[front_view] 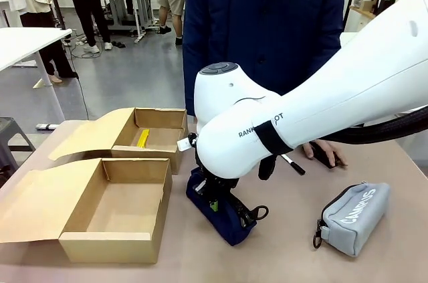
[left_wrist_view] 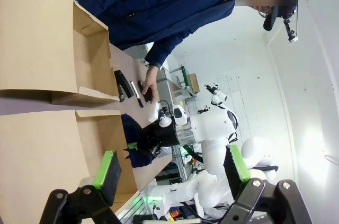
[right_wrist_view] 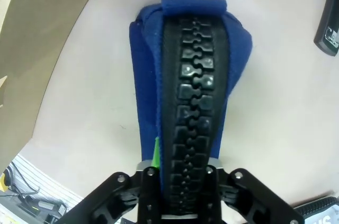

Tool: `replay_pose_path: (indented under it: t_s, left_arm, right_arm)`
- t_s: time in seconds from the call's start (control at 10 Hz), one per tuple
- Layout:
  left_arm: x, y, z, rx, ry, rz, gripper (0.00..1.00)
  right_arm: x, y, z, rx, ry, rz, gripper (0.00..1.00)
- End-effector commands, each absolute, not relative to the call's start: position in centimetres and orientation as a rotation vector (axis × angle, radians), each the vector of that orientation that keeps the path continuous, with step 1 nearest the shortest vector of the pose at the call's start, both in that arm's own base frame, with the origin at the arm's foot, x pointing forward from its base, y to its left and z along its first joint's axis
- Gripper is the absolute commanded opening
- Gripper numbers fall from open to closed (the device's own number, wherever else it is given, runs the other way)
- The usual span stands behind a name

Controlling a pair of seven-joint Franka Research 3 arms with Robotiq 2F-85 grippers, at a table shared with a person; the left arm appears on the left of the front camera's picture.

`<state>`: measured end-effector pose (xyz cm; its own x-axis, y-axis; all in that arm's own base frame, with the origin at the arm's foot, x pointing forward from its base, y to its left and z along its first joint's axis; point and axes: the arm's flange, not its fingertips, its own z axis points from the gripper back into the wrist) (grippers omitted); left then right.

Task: Place items inside the box.
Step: Pick up a Pencil pouch or Stapler and place it inside the Mailer Box closest to the robot.

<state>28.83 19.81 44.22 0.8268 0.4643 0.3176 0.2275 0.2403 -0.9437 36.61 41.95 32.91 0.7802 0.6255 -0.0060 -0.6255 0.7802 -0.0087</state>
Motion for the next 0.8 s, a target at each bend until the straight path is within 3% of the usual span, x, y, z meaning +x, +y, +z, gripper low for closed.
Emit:
replay_pose_path:
  t_s: [0.0, 0.4, 0.5, 0.7]
  left_arm:
    - [28.8, 19.8, 44.3, -1.356, -0.645, 0.158, 1.00]
    - [28.8, 19.8, 44.3, -1.356, -0.645, 0.158, 1.00]
    - [28.8, 19.8, 44.3, -1.356, -0.645, 0.158, 1.00]
    - [28.8, 19.8, 44.3, -1.356, -0.645, 0.158, 1.00]
  right_arm:
    - [36.1, 42.3, 33.3, -0.016, 0.017, 0.663, 0.00]
    - [33.6, 43.3, 34.9, -0.024, 0.008, 0.665, 0.00]
    - [31.9, 44.2, 35.8, -0.021, 0.060, 0.552, 0.00]
    - [26.3, 44.0, 39.0, -0.122, -0.002, 0.401, 0.00]
